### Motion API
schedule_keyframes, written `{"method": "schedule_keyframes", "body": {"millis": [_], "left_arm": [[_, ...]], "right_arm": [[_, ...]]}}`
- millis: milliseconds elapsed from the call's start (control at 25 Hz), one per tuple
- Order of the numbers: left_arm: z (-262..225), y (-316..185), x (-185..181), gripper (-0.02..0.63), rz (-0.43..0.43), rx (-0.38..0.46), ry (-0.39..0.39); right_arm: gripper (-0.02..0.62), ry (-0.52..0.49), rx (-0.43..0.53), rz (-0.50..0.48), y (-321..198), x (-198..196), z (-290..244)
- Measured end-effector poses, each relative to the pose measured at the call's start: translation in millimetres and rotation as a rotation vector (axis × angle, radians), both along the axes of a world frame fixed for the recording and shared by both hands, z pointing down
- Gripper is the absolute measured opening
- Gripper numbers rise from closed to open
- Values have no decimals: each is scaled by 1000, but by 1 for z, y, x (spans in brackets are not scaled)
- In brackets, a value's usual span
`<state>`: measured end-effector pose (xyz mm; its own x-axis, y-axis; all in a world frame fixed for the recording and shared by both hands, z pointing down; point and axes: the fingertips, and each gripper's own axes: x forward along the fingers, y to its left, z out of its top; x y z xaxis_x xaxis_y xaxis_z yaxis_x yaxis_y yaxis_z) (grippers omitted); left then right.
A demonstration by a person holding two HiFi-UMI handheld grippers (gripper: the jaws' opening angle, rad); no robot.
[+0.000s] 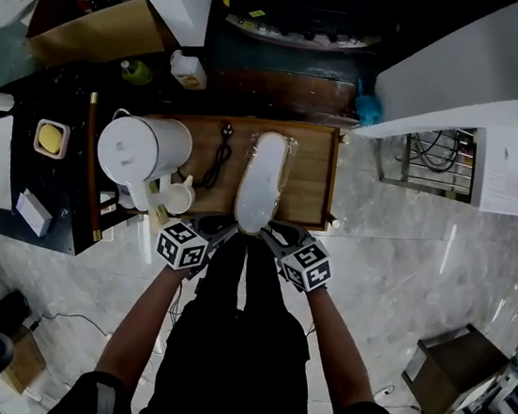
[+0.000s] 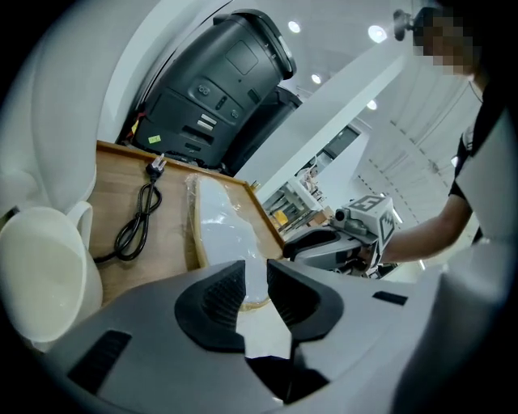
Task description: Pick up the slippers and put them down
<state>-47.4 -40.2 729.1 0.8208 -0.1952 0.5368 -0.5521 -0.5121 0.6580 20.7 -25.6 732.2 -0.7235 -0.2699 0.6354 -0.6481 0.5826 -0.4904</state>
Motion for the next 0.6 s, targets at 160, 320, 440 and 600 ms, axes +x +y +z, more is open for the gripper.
{"method": "schedule_keyframes", "body": {"millis": [160,320,440,600], "left_arm": [[15,-3,-1,111,0,-11,-12],[27,-7,-1,175,-5,-20,-26],[36,-11,-3,215,-15,-22,-47],[51,-15,-6,255,-16,-23,-83]], "right_arm": [[122,5,-8,2,-4,-1,11],[150,3,-6,17,-11,-2,17],[182,-2,-1,54,-19,1,21],[255,26,-1,98,-28,7,30]]}}
